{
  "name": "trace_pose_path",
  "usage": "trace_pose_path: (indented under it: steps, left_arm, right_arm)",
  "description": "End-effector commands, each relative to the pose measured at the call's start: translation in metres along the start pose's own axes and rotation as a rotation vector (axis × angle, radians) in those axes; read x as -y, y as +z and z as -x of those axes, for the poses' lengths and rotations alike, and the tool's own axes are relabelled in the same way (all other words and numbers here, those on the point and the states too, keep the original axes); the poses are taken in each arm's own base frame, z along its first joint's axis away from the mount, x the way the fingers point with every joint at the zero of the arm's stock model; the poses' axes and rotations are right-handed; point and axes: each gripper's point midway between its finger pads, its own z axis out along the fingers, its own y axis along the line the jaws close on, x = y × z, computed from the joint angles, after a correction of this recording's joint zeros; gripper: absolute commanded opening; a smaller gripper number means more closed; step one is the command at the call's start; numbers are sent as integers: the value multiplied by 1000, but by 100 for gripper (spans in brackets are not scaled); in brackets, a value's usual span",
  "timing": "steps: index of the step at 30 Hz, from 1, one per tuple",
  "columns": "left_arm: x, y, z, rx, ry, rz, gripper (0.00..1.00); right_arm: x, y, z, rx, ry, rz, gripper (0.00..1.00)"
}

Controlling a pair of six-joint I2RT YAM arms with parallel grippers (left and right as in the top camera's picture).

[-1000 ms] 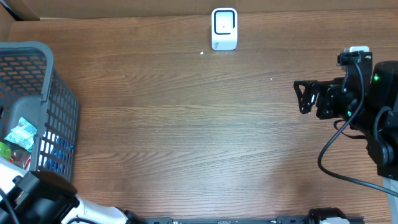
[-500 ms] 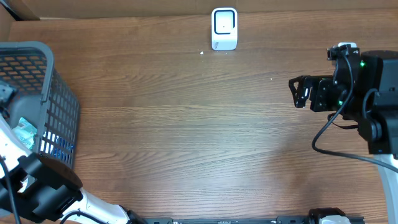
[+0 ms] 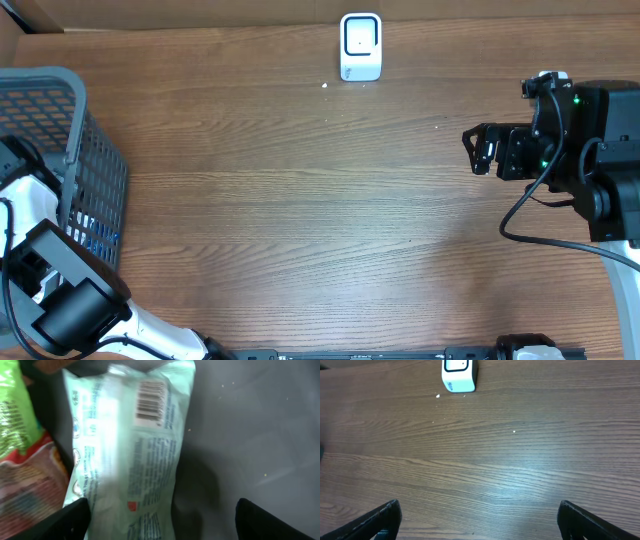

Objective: Scan the item barcode
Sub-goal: 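Grasp the mint-green wipes pack in the basket with the left gripper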

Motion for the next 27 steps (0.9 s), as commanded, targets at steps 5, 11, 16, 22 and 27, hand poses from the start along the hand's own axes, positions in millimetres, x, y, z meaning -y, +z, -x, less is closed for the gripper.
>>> trace_pose_path:
  steps: [5, 11, 16, 22, 27]
  left_arm:
    - [6, 7, -7, -5, 21, -52, 77]
    - [2, 12, -21, -43, 30, -39, 40]
    - [-3, 19, -42, -87, 40, -24, 53]
    - [2, 18, -48, -112, 43, -54, 4]
    - [18, -1, -39, -144, 38, -144, 4]
  right_arm:
    - [-3, -7, 8, 29, -6, 10, 100]
    - [-3, -7, 8, 29, -6, 10, 100]
    - [-3, -7, 8, 28, -6, 10, 100]
    - [-3, -7, 8, 28, -6, 10, 100]
    - [-3, -7, 9, 32, -7, 10, 100]
